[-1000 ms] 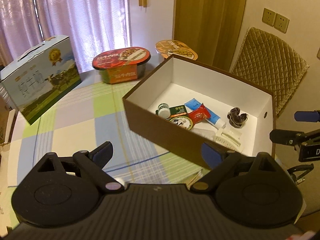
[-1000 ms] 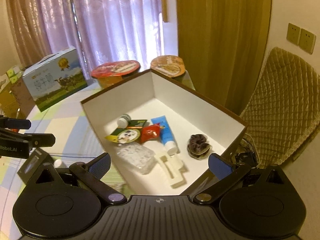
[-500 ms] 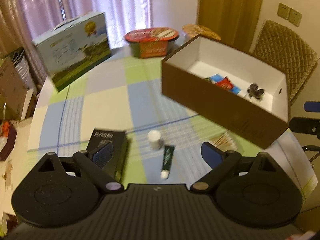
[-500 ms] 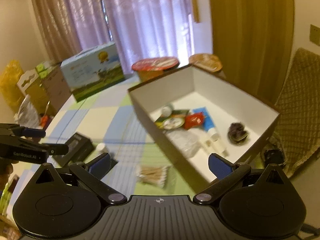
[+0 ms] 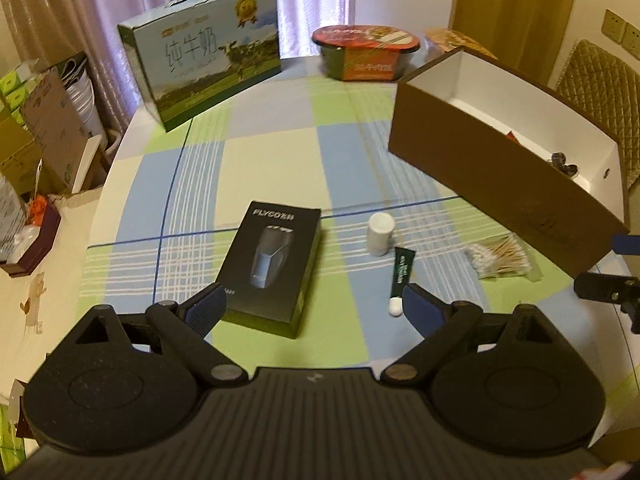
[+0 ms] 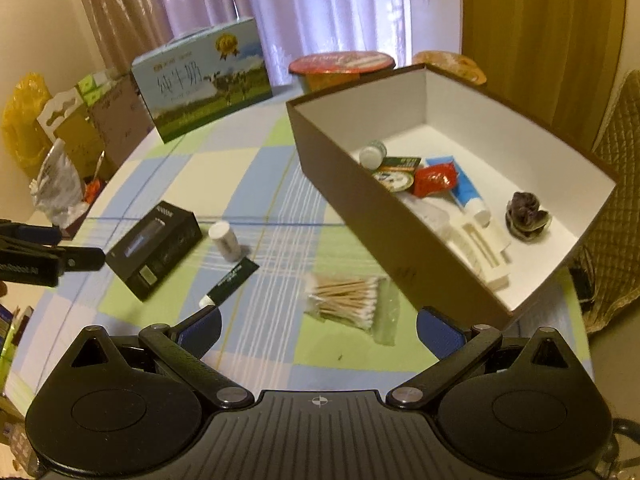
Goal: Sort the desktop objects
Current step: 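Withdraw both tools from the brown box back over the table, then grasp black FLYCO shaver box with left tool while right tool reaches cotton swab bag, then lift and carry shaver box in left tool and cotton swab bag in right tool into brown box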
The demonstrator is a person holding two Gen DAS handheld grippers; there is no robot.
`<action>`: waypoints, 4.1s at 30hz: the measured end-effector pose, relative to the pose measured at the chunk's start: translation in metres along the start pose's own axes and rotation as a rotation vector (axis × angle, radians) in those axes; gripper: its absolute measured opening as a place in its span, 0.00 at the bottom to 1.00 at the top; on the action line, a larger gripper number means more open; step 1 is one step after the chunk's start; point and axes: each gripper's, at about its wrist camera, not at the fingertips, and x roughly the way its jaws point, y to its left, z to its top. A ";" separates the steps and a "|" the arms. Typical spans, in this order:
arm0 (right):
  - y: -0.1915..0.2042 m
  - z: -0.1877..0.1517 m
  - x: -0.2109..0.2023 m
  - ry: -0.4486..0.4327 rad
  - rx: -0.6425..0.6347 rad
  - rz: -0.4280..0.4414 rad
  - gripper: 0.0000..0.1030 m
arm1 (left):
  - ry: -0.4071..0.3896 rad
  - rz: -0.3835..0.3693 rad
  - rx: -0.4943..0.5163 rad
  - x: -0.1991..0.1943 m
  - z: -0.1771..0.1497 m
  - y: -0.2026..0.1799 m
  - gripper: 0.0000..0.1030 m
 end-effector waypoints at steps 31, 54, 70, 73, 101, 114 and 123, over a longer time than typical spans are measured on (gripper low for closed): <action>-0.015 -0.008 0.119 0.034 0.145 -0.130 0.98 | 0.135 0.000 0.003 0.101 0.011 0.047 0.90; -0.005 -0.019 0.123 0.046 0.029 -0.173 0.62 | 0.192 -0.007 0.102 0.164 0.022 0.041 0.81; -0.003 -0.044 0.096 0.132 -0.053 -0.061 0.61 | 0.216 0.005 0.115 0.137 -0.004 0.029 0.76; -0.004 -0.053 0.088 0.147 -0.082 -0.054 0.61 | 0.242 -0.007 0.119 0.124 -0.021 0.025 0.76; 0.001 -0.067 0.083 0.131 -0.103 -0.090 0.67 | 0.241 0.009 0.084 0.111 -0.043 0.013 0.75; 0.008 -0.064 0.056 0.108 -0.106 -0.017 0.66 | 0.206 -0.022 0.054 0.070 -0.053 0.011 0.73; 0.011 -0.055 0.029 0.075 -0.126 0.040 0.66 | 0.097 -0.099 0.069 0.028 -0.029 -0.009 0.73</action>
